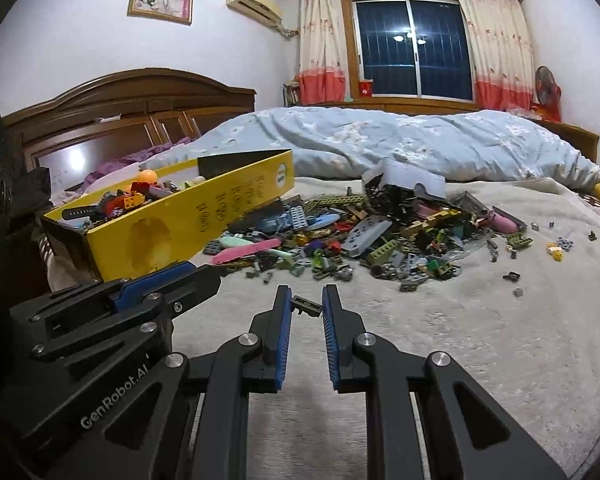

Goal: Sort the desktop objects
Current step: 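Carry both held pieces over the yellow box, then open both tools above the yellow box to drop the pieces, then move both open tools back to the Lego pile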

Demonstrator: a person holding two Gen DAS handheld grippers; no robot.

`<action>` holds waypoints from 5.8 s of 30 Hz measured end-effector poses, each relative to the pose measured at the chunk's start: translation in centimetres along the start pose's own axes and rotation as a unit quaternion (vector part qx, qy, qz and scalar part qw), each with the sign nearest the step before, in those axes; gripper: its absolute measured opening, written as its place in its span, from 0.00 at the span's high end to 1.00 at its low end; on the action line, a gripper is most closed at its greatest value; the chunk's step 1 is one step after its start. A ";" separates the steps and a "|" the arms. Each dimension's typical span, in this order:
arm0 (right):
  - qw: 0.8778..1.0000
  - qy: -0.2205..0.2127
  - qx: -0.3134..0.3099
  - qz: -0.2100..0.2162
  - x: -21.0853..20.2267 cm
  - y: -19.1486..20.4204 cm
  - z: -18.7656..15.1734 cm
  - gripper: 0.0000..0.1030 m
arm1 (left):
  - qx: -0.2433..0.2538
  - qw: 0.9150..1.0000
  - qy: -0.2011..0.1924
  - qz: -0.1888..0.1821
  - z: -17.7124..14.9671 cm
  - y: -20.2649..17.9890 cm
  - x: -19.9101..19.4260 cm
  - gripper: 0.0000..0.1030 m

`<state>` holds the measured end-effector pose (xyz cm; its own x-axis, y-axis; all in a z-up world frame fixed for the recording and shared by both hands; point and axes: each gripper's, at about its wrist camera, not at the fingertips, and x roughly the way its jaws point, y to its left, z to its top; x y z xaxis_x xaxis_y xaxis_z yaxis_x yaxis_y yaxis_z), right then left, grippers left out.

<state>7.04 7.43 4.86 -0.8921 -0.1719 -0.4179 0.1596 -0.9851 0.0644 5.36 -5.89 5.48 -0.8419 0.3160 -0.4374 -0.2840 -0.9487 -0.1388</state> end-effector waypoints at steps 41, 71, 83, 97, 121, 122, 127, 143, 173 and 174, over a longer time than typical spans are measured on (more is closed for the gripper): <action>0.990 0.005 -0.111 0.085 2.6 11.9 5.8 0.85 | -0.010 0.982 -0.093 0.167 3.2 9.6 -6.7 0.85; 0.972 -0.006 -0.130 0.193 12.1 17.5 8.7 0.85 | -0.052 0.966 -0.057 0.245 6.2 18.1 -2.4 0.85; 0.977 -0.010 -0.127 0.172 14.5 16.6 7.8 0.85 | -0.052 0.969 -0.014 0.243 5.9 19.1 0.9 0.85; 0.976 0.005 -0.145 0.160 16.0 16.5 8.4 0.80 | -0.019 0.958 0.003 0.285 5.8 19.2 2.5 0.85; 0.989 -0.055 -0.101 0.094 11.8 15.1 9.4 0.39 | -0.074 0.918 0.020 0.389 5.6 16.6 -1.4 0.59; 0.989 -0.053 -0.101 0.095 11.2 15.2 9.3 0.39 | -0.069 0.914 0.017 0.399 5.0 15.8 -2.2 0.59; 0.987 -0.055 -0.119 0.089 5.8 15.5 7.3 0.37 | -0.051 0.912 -0.014 0.407 2.0 12.6 -7.2 0.59; 0.995 0.074 0.023 -0.070 1.7 -4.7 0.8 0.22 | -0.015 0.986 0.069 0.151 -0.6 -0.7 2.5 0.44; 0.988 0.093 0.017 -0.123 5.4 -7.3 -2.2 0.17 | 0.013 0.986 0.082 0.145 -2.6 -1.4 8.5 0.38; 0.988 0.094 0.016 -0.123 5.4 -7.4 -2.2 0.17 | 0.013 0.986 0.082 0.144 -2.5 -1.4 8.5 0.38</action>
<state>1.95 13.76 0.15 -0.8078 0.0743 -0.5848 -0.0684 -0.9971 -0.0322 -0.21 -1.88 -0.28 -0.8048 0.0252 -0.5930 -0.0570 -0.9978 0.0350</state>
